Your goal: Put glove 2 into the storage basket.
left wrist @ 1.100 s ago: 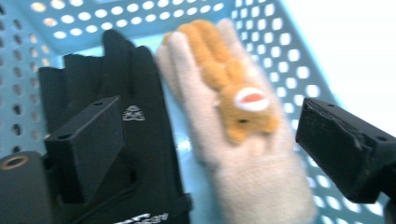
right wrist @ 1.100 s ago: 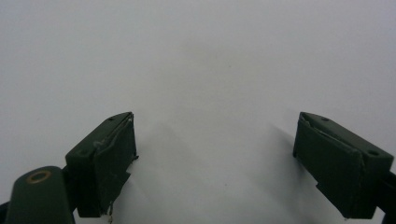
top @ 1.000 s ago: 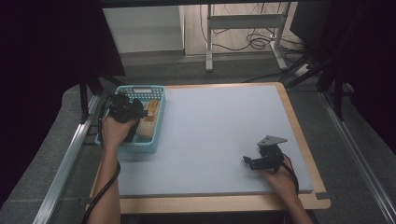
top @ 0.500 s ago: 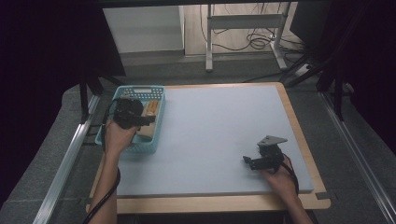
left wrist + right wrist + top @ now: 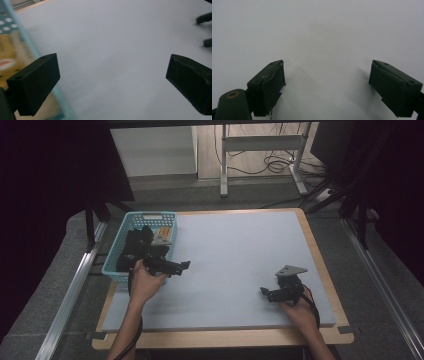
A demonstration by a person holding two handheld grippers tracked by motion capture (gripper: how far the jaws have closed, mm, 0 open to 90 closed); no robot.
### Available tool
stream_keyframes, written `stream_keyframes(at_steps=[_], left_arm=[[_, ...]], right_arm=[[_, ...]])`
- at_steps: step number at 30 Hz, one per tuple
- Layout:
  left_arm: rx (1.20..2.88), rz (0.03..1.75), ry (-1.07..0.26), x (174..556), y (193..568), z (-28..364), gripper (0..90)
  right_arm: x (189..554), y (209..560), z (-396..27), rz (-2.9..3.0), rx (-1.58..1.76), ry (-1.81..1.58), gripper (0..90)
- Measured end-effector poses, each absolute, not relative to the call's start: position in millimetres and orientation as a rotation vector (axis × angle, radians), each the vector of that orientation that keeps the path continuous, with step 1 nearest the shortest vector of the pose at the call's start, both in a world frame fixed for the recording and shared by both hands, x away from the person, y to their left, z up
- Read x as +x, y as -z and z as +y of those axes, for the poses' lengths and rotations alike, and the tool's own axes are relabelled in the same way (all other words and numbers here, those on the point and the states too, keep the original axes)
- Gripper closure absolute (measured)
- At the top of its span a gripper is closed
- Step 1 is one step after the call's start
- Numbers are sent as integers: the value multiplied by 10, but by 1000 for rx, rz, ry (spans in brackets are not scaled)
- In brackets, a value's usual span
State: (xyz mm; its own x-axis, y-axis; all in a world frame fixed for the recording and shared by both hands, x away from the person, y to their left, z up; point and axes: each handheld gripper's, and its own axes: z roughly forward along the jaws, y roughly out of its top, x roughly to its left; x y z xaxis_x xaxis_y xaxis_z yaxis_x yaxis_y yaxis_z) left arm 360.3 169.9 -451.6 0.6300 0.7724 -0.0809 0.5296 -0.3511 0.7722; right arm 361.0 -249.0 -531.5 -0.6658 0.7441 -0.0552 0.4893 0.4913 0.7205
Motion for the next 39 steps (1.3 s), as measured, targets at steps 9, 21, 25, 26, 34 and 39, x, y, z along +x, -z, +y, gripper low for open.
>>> stream_keyframes(at_steps=[9, 21, 25, 26, 34, 39], left_arm=[[2109, 899, -323, 3331, 4817, 1325, 0], [2147, 869, -296, 3151, 5240, 1126, 0], [2181, 871, -308, 3134, 5324, 1095, 0], [2183, 871, -311, 3132, 5340, 1092, 0], [2238, 874, -318, 3131, 5462, 1015, 0], [2237, 881, -310, 3137, 5466, 1018, 0]], right_arm=[[3610, 5315, -2490, 2380, 1030, -981, 129], [3609, 5315, -2489, 2379, 1032, -982, 129], [3610, 5316, -2490, 2379, 1031, -982, 129], [3609, 5316, -2489, 2379, 1031, -982, 129], [3610, 5315, -2489, 2378, 1031, -982, 128], [3608, 5315, -2488, 2378, 1032, -982, 128]])
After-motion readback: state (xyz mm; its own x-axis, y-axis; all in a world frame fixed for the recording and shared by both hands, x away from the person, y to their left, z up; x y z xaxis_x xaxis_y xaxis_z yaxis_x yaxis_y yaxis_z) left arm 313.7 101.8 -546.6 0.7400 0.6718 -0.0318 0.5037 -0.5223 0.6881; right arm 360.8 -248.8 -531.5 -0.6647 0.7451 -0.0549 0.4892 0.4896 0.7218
